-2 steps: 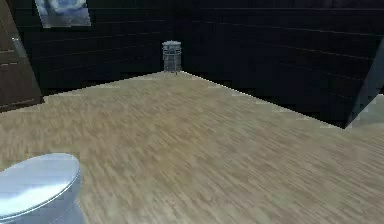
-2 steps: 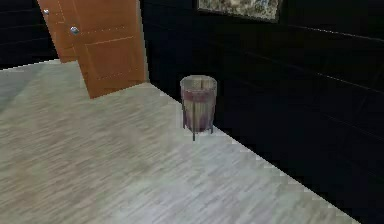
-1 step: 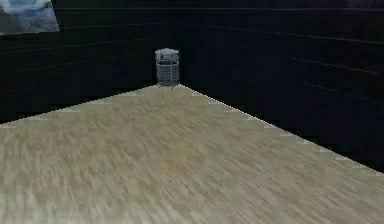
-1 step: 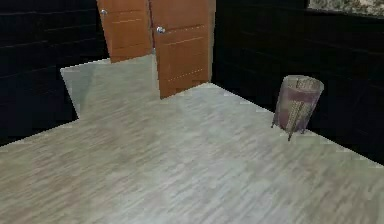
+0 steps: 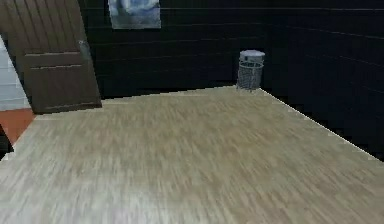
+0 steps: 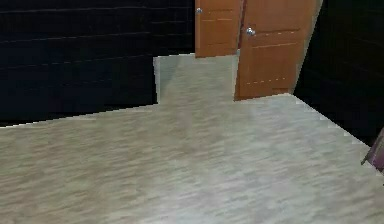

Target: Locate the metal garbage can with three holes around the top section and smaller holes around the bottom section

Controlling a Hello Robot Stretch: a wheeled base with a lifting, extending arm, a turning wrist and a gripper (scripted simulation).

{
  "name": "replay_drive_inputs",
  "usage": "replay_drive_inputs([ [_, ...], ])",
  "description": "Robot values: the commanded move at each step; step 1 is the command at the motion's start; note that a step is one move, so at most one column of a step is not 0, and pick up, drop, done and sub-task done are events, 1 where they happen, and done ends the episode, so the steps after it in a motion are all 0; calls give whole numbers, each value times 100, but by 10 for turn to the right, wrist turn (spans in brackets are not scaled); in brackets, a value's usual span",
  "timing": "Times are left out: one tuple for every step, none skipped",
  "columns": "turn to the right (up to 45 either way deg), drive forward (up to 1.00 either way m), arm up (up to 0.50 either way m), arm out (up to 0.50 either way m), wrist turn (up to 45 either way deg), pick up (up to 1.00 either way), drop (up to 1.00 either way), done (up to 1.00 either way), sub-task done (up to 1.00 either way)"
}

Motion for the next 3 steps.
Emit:
replay_drive_inputs([
  [0,10,0,0,0,0,0,0,0],
  [60,0,0,0,0,0,0,0,0],
  [0,100,0,0,0,0,0,0,0],
])
